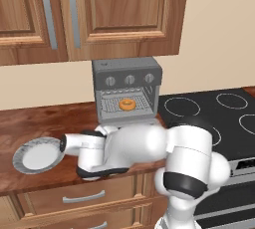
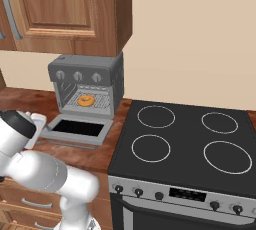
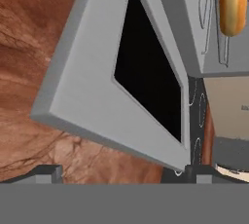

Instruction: Pick up the bagel from the plate, place it on the toaster oven rack, close the door, and set the timer.

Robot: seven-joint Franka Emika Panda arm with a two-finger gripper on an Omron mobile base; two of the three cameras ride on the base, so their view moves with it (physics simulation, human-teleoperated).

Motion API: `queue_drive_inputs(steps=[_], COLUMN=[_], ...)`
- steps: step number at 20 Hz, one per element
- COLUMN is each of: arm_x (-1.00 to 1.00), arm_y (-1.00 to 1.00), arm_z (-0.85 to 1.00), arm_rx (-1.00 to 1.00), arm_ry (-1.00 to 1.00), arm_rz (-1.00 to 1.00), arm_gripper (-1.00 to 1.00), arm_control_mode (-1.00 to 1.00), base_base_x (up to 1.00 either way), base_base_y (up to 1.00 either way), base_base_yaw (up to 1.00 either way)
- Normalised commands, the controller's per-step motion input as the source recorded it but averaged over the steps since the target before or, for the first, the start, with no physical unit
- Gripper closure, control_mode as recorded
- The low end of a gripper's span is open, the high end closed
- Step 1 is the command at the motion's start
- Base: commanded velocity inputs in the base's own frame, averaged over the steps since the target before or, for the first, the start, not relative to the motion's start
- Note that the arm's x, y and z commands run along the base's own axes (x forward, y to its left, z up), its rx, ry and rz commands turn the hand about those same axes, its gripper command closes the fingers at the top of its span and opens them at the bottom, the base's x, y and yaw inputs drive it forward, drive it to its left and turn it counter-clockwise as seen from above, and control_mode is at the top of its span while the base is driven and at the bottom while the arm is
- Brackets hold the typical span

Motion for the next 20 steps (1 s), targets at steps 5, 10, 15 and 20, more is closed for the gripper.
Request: queue_drive_inputs(steps=[5,10,15,20], arm_x=[0.1,0.17,0.35,0.35], arm_y=[0.08,0.16,0.12,0.01], arm_z=[-0.19,-0.18,-0.16,-0.13], arm_rx=[0.0,0.0,0.0,0.0], arm_ry=[-0.01,-0.04,-0.07,-0.07], arm_rz=[0.01,0.05,0.1,0.06], arm_gripper=[-1.0,-1.0,-1.0,-1.0], arm_control_mode=[-1.0,-1.0,-1.0,-1.0], base_base_x=[0.0,0.0,0.0,0.0], base_base_y=[0.0,0.0,0.0,0.0], base_base_yaw=[0.0,0.0,0.0,0.0])
